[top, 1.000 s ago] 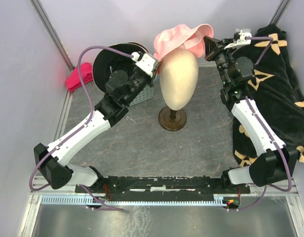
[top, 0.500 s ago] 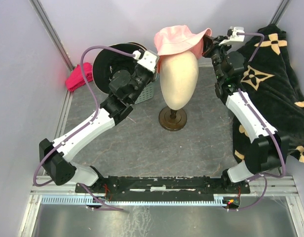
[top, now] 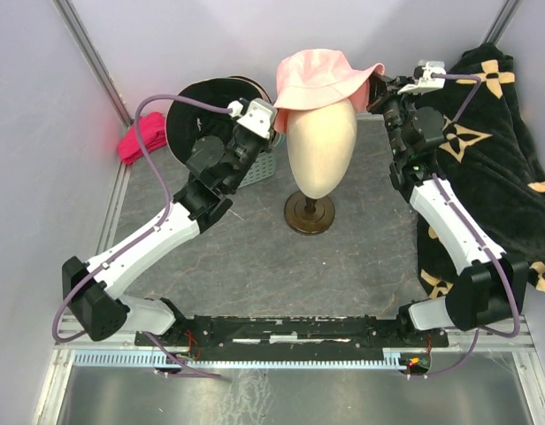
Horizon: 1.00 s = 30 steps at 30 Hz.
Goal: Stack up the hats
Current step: Place the hat on the hat stand.
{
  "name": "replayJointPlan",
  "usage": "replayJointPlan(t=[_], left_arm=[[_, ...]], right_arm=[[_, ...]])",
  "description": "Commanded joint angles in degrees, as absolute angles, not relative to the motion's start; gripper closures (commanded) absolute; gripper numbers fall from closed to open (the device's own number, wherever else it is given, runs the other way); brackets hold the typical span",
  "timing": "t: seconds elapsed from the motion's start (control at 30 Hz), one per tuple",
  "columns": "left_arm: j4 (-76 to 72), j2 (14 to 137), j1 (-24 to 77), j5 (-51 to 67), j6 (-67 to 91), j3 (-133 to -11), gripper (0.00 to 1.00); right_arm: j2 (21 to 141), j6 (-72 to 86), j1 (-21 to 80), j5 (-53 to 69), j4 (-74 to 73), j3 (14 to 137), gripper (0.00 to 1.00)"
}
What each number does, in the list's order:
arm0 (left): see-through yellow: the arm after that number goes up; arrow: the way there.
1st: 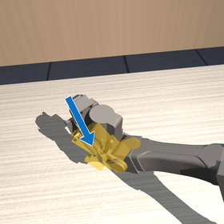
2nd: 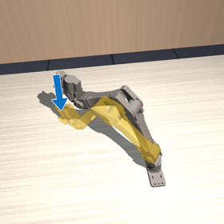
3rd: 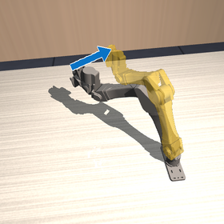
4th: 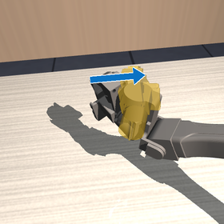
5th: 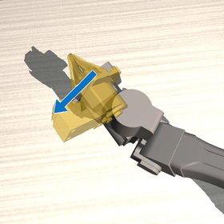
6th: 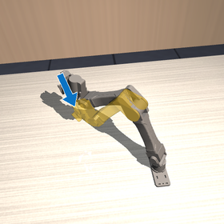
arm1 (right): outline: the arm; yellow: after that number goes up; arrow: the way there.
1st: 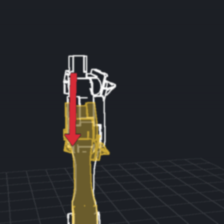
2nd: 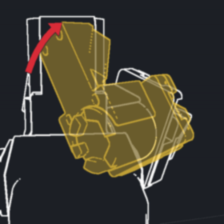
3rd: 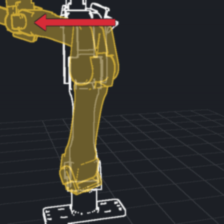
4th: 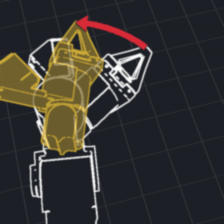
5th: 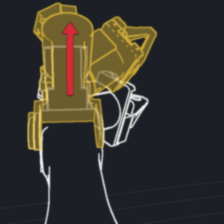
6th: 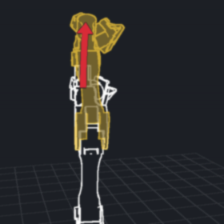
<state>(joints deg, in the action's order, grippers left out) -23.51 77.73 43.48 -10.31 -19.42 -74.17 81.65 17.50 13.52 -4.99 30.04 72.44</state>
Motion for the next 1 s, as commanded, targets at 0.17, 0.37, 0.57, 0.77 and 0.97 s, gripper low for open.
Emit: replayJointPlan(t=[0.17,0.37,0.57,0.77,0.97], left_arm=[[-33.4,70.0,43.7,-8.6,-19.9,-69.3,0.97],[-33.5,69.2,44.4,-6.4,-19.9,-68.8,0.97],[-33.6,68.8,44.9,-6.4,-20.4,-68.2,0.97],[-37.6,69.3,44.9,-8.1,-21.3,-68.5,0.97],[-40.7,68.9,44.9,-9.1,-22.4,-66.9,0.96]], right_arm=[[74.8,15.9,13.1,-9.6,37.2,66.9,0.99],[73.1,17.2,13.1,-10.8,38.6,64.6,0.99],[73.1,19.7,13.1,-11.2,39.4,64.3,0.99],[75.4,21.8,13.1,-9.1,39.8,67.8,0.99],[75.2,21.6,13.1,-9.0,40.4,67.8,0.98]])
